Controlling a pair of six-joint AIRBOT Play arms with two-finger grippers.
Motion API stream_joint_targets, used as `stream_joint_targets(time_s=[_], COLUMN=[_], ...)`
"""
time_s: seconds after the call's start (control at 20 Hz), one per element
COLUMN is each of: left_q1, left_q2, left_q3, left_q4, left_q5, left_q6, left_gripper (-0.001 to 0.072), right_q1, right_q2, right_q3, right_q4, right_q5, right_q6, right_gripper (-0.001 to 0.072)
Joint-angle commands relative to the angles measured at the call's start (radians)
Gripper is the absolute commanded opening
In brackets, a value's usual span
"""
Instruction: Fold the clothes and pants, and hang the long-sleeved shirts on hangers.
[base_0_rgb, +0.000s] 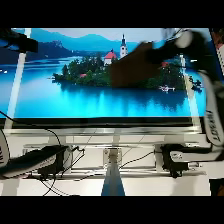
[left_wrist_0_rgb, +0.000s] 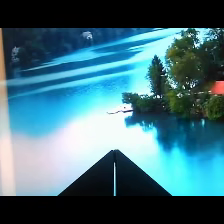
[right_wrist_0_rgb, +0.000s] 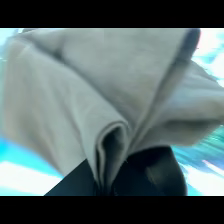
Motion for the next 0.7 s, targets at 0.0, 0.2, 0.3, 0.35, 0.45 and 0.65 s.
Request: stream_joint_targets(time_s=[0.0,0.2,0.3,0.35,0.45,0.65], left_q1=[0.000,0.000,0.000,0.000,0.000,0.000], left_q2=[0.001,0.001,0.001,0.001,0.001,0.001], left_q3=[0.000,0.000,0.000,0.000,0.000,0.000], left_q4=[0.002,0.001,0.002,0.002,0.001,0.002], left_q5=[-0.007,-0.008,-0.008,-0.008,-0.008,-0.007], left_q6=[0.000,0.000,0.000,-0.001,0.000,0.000], left_gripper=[0.0014,0.0013,0.0014,0.0013,0.0013,0.0013], right_q1=[-0.238,-0.568,-0.731,-0.801,-0.929,-1.107], right_q2=[0.182,0.294,0.328,0.338,0.345,0.346], right_q3=[0.002,0.001,0.000,-0.002,-0.002,-0.002], right_q4=[-0.222,-0.344,-0.369,-0.371,-0.378,-0.364], right_q5=[0.209,0.337,0.358,0.377,0.415,0.447], right_q6=[0.152,0.273,0.277,0.278,0.280,0.280], right_gripper=[0.0015,0.0015,0.0015,0.0015,0.0015,0.0051])
